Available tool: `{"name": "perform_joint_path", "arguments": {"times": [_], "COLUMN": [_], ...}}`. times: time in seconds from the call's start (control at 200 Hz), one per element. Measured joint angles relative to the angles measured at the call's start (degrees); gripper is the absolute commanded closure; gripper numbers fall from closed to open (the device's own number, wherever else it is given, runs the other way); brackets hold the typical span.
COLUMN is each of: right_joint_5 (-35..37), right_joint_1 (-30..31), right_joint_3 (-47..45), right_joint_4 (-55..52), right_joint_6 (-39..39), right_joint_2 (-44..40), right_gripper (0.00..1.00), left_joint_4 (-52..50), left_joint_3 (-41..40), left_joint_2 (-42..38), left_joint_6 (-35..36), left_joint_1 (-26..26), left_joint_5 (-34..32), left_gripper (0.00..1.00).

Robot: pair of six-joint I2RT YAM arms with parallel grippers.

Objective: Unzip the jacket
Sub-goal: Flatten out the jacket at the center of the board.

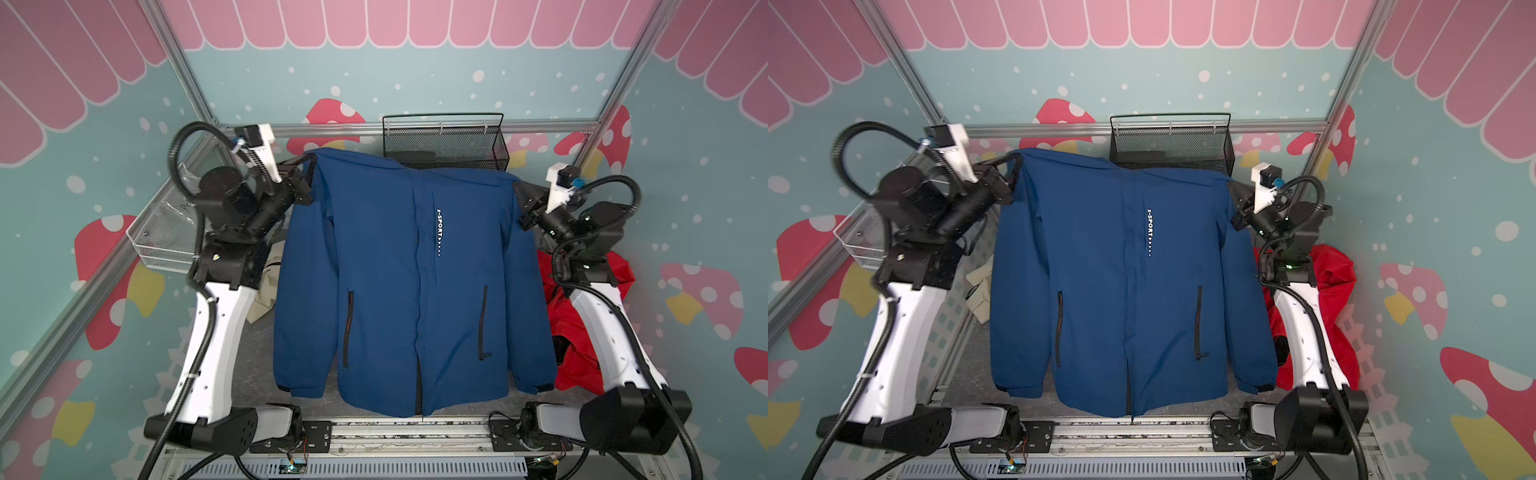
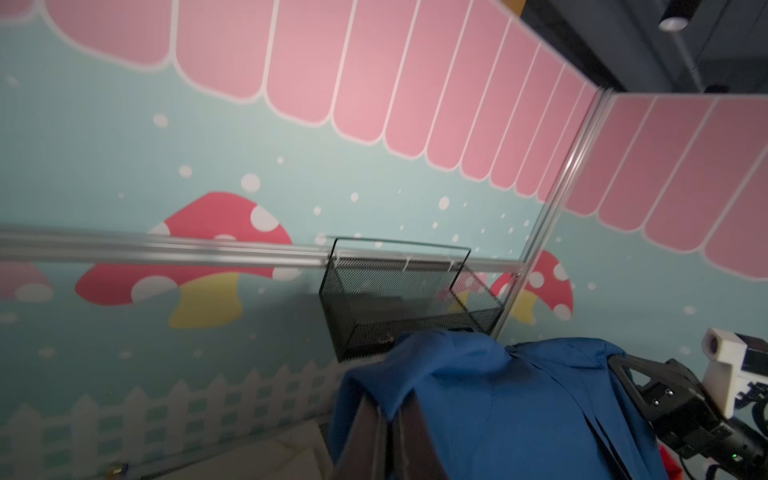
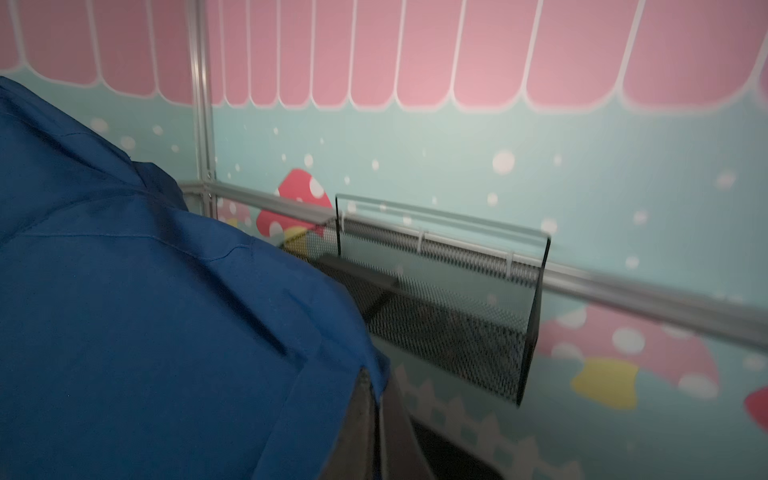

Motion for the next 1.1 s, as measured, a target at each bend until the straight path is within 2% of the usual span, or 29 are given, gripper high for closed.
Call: {"name": "perform_joint_path", "arguments": {"times": [0.035, 0.065, 0.145, 0.235, 0.36, 0.545, 0.651, 0.866, 1.101], "right_joint_5": [1.2, 2.1, 5.0, 7.4, 8.2, 6.9, 4.2, 0.9, 3.3], "right_joint_1": [0.0, 0.0, 0.0, 0.0, -0.1, -0.1, -0.1, 2.3, 11.1], "right_joint_3": [-1.2, -1.5, -1.9, -2.3, -2.3, -1.8, -1.4, -1.4, -1.4], "right_joint_4": [-1.7, -3.2, -8.1, -13.0, -17.1, -22.3, -25.3, -30.4, -31.8], "right_joint_6": [-0.4, -0.6, -0.7, -0.3, 0.5, 1.2, 1.4, 1.2, 2.1], "right_joint_2": [3.2, 5.5, 10.3, 10.8, 8.3, 5.9, 6.0, 6.3, 7.2], "right_gripper": [0.11, 0.06, 0.03, 0.03, 0.07, 0.23, 0.29, 0.33, 0.39], "left_joint_4": [0.0, -0.2, -1.2, -3.2, -6.6, -9.9, -11.7, -18.1, -22.8], "left_joint_3": [-1.6, -2.6, -4.8, -7.6, -8.9, -6.9, -5.6, -2.3, 2.2], "left_joint_2": [3.3, 6.1, 13.7, 17.7, 16.7, 12.9, 12.9, 17.6, 25.5], "left_joint_6": [0.0, -0.4, -1.5, -2.8, -3.3, -2.4, -0.7, 3.1, 5.0], "left_joint_1": [0.3, 0.7, 1.4, 1.8, 1.9, 2.7, 2.9, 0.8, -4.1], "left_joint_5": [0.0, 0.2, 0.6, 0.7, 0.8, 3.8, 7.1, 9.7, 8.4], "left_gripper": [0.34, 0.29, 0.23, 0.18, 0.18, 0.18, 0.18, 0.18, 0.17]}}
